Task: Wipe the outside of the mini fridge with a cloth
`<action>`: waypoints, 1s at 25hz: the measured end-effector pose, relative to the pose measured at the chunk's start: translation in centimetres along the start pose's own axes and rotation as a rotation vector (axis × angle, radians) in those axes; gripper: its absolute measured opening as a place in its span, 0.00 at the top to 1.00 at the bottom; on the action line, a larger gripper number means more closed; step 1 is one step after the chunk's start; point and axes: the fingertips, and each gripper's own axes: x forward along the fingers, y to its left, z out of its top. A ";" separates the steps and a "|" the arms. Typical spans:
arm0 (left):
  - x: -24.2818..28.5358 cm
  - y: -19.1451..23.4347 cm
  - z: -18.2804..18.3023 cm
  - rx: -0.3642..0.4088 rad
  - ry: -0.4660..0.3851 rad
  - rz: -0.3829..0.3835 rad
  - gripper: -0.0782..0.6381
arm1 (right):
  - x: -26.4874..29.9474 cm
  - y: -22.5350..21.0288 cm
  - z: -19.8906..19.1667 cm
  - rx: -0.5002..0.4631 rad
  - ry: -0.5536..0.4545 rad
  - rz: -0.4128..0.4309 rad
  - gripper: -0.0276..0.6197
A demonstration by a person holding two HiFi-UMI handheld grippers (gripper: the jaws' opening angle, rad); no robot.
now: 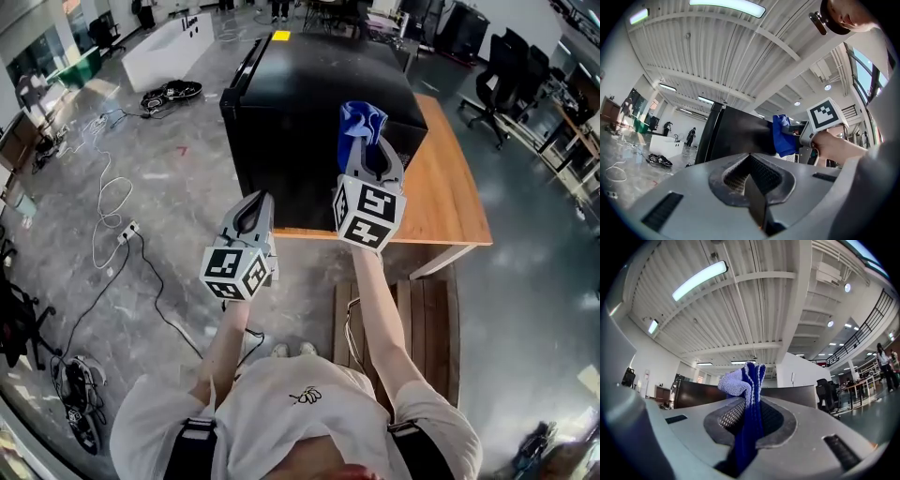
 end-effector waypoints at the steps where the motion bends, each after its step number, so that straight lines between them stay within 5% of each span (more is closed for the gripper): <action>1: 0.2 -0.2 -0.1 -0.001 0.001 -0.003 0.88 | -0.1 -1.1 0.0 -0.004 0.002 -0.017 0.86; 12: 1.0 -1.7 -0.7 0.004 0.023 -0.025 0.88 | -1.7 -11.1 0.1 -0.017 0.011 -0.199 0.86; 25: 0.2 -0.5 -1.1 -0.005 0.032 0.000 0.88 | -3.6 -16.5 -0.2 0.038 0.015 -0.335 0.86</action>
